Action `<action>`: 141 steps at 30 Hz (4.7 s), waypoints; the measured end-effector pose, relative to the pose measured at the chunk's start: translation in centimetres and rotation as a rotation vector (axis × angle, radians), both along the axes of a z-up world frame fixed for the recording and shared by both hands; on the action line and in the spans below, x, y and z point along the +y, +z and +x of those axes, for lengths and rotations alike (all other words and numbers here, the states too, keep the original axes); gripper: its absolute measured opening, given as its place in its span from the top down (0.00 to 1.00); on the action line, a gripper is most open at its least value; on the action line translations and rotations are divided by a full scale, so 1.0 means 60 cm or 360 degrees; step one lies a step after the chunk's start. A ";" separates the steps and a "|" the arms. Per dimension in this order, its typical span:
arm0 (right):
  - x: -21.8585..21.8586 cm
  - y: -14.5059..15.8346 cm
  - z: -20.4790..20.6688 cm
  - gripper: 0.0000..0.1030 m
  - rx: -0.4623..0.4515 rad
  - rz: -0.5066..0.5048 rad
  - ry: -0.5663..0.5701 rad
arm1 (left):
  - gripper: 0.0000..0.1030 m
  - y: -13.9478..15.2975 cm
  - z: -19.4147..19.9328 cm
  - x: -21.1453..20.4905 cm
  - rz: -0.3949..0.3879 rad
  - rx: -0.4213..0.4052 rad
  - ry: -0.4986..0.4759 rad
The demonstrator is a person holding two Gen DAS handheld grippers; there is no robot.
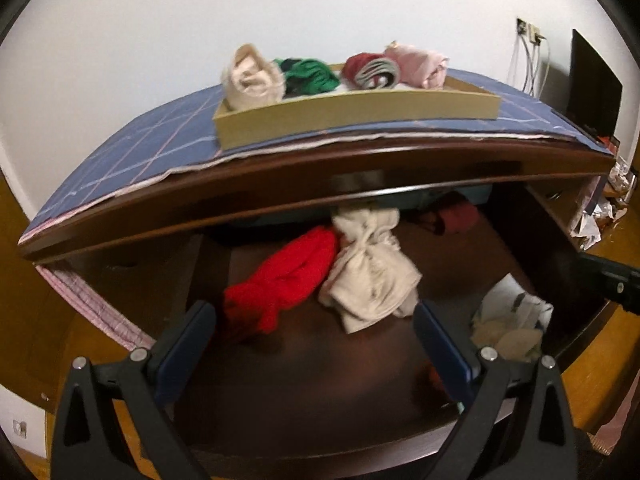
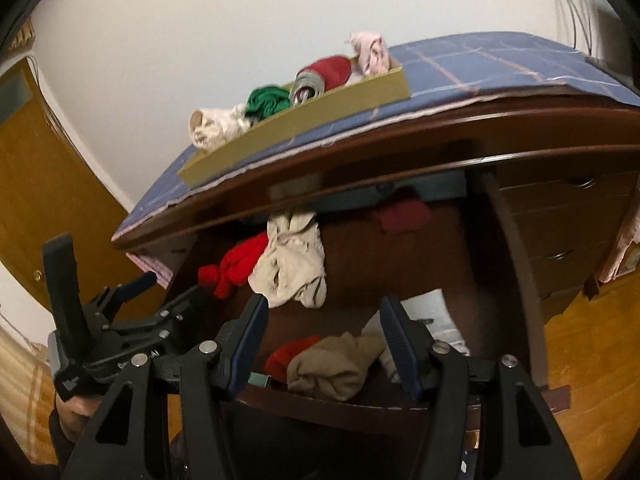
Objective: Take underwear out of drawer
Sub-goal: 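Move both open grippers back down into the open drawer, then grasp the beige dotted underwear with the right gripper while the left gripper grasps the red sock, then lift both held items out of the drawer toward the white tray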
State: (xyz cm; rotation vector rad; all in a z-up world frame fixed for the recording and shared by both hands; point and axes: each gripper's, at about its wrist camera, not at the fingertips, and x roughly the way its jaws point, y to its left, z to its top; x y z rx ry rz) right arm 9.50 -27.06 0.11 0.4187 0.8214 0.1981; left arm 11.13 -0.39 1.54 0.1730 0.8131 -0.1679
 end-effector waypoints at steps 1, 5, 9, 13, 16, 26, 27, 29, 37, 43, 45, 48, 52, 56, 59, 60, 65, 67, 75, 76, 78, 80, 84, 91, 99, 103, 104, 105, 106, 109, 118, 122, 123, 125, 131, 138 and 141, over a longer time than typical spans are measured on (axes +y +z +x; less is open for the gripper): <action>0.003 -0.005 0.004 0.41 0.0018 0.0010 0.0015 | 0.02 -0.002 0.002 0.006 -0.0001 0.0011 0.0009; 0.012 -0.026 0.024 0.41 0.0100 0.0070 0.0051 | 0.02 -0.010 0.014 0.031 0.0001 0.0048 0.0065; 0.025 -0.047 0.056 0.41 0.0187 0.0184 0.0070 | 0.02 -0.013 0.023 0.050 0.0021 0.0057 0.0112; 0.053 -0.061 0.108 0.41 0.0304 0.0317 0.0088 | 0.02 -0.012 0.028 0.069 0.0048 0.0047 0.0168; 0.097 -0.060 0.148 0.41 0.0354 0.0207 0.0120 | 0.02 -0.009 0.026 0.082 0.0049 0.0028 0.0186; 0.214 -0.098 0.243 0.41 0.0604 -0.0142 0.0246 | 0.02 -0.002 0.020 0.116 0.0065 -0.0013 0.0176; 0.226 -0.100 0.248 0.41 0.0609 -0.0197 0.0287 | 0.02 0.000 0.019 0.122 0.0063 -0.0018 0.0176; 0.240 -0.105 0.258 0.41 0.0635 -0.0269 0.0330 | 0.02 0.001 0.018 0.131 0.0063 -0.0027 0.0173; 0.273 -0.134 0.291 0.41 0.0735 -0.0469 0.0399 | 0.02 0.005 0.028 0.135 0.0055 -0.0039 0.0089; 0.280 -0.152 0.290 0.79 0.0715 -0.0625 0.0558 | 0.02 0.001 0.039 0.118 0.0110 -0.0014 0.0002; 0.271 -0.157 0.285 0.89 0.0716 -0.0631 0.0595 | 0.04 0.001 0.042 0.111 0.0133 -0.0003 -0.0043; 0.240 -0.163 0.262 0.91 0.0753 -0.0614 0.0635 | 0.08 0.001 0.045 0.106 0.0094 0.0035 -0.0129; 0.203 -0.176 0.226 0.91 0.0800 -0.0575 0.0670 | 0.11 -0.005 0.052 0.075 0.0164 0.0098 -0.0326; 0.171 -0.180 0.190 0.90 0.0808 -0.0581 0.0673 | 0.12 -0.009 0.061 0.041 0.0201 0.0161 -0.0522; 0.160 -0.184 0.181 0.90 0.0810 -0.0558 0.0659 | 0.13 -0.016 0.078 0.020 0.0216 0.0213 -0.0595; 0.157 -0.185 0.181 0.90 0.0806 -0.0560 0.0652 | 0.15 -0.020 0.086 0.014 0.0233 0.0228 -0.0605; 0.149 -0.189 0.195 0.89 0.0784 -0.0482 0.0658 | 0.17 -0.052 0.123 -0.015 0.0393 0.0307 -0.0616; 0.157 -0.181 0.201 0.88 0.0773 -0.0490 0.0664 | 0.18 -0.068 0.136 -0.022 0.0435 0.0364 -0.0628; 0.136 -0.145 0.193 0.83 0.0644 -0.0425 0.0630 | 0.19 -0.120 0.171 -0.047 0.0571 0.0566 -0.0698; 0.130 -0.142 0.194 0.83 0.0631 -0.0394 0.0614 | 0.19 -0.127 0.178 -0.047 0.0562 0.0595 -0.0685; 0.124 -0.135 0.199 0.82 0.0602 -0.0338 0.0593 | 0.19 -0.133 0.187 -0.046 0.0578 0.0600 -0.0650; 0.104 -0.132 0.197 0.79 0.0569 -0.0228 0.0549 | 0.19 -0.136 0.198 -0.045 0.0574 0.0601 -0.0603; 0.092 -0.140 0.206 0.35 0.0575 -0.0083 0.0493 | 0.19 -0.147 0.217 -0.037 0.0503 0.0678 -0.0514; 0.149 -0.162 0.264 0.34 0.0594 -0.0323 0.0550 | 0.24 -0.154 0.218 -0.042 0.0546 0.0676 -0.0504; 0.164 -0.213 0.257 0.35 0.0729 -0.0601 0.0629 | 0.53 -0.146 0.198 -0.050 0.0505 0.0653 -0.0495; 0.190 -0.260 0.279 0.42 0.0808 -0.0603 0.0606 | 0.54 -0.144 0.191 -0.054 0.0466 0.0675 -0.0505; 0.188 -0.261 0.278 0.48 0.0805 -0.0616 0.0601 | 0.54 -0.143 0.188 -0.055 0.0456 0.0674 -0.0511; 0.186 -0.260 0.278 0.52 0.0795 -0.0617 0.0608 | 0.55 -0.141 0.186 -0.054 0.0431 0.0678 -0.0516; 0.185 -0.260 0.279 0.55 0.0786 -0.0608 0.0609 | 0.56 -0.139 0.186 -0.053 0.0391 0.0688 -0.0522; 0.171 -0.246 0.272 0.66 0.0736 -0.0536 0.0554 | 0.57 -0.130 0.179 -0.039 0.0233 0.0720 -0.0528; 0.118 -0.182 0.213 0.69 0.0414 -0.0019 0.0300 | 0.57 -0.063 0.131 -0.015 -0.0167 0.0572 -0.0379; 0.114 -0.152 0.185 0.69 0.0328 0.0104 0.0268 | 0.57 -0.045 0.103 -0.016 -0.0288 0.0516 -0.0372; 0.114 -0.143 0.178 0.69 0.0305 0.0116 0.0269 | 0.57 -0.041 0.101 -0.013 -0.0312 0.0508 -0.0364; 0.110 -0.121 0.173 0.70 0.0266 0.0126 0.0275 | 0.57 -0.032 0.100 -0.006 -0.0341 0.0489 -0.0347; 0.070 -0.052 0.110 0.71 0.0111 0.0091 0.0257 | 0.57 -0.004 0.066 0.032 -0.0415 0.0420 -0.0312; 0.069 -0.010 0.052 0.71 0.0002 0.0113 0.0197 | 0.57 0.026 0.021 0.009 -0.0458 0.0323 -0.0342; 0.069 0.004 0.028 0.71 -0.0043 0.0105 0.0183 | 0.57 0.039 0.001 0.008 -0.0463 0.0288 -0.0355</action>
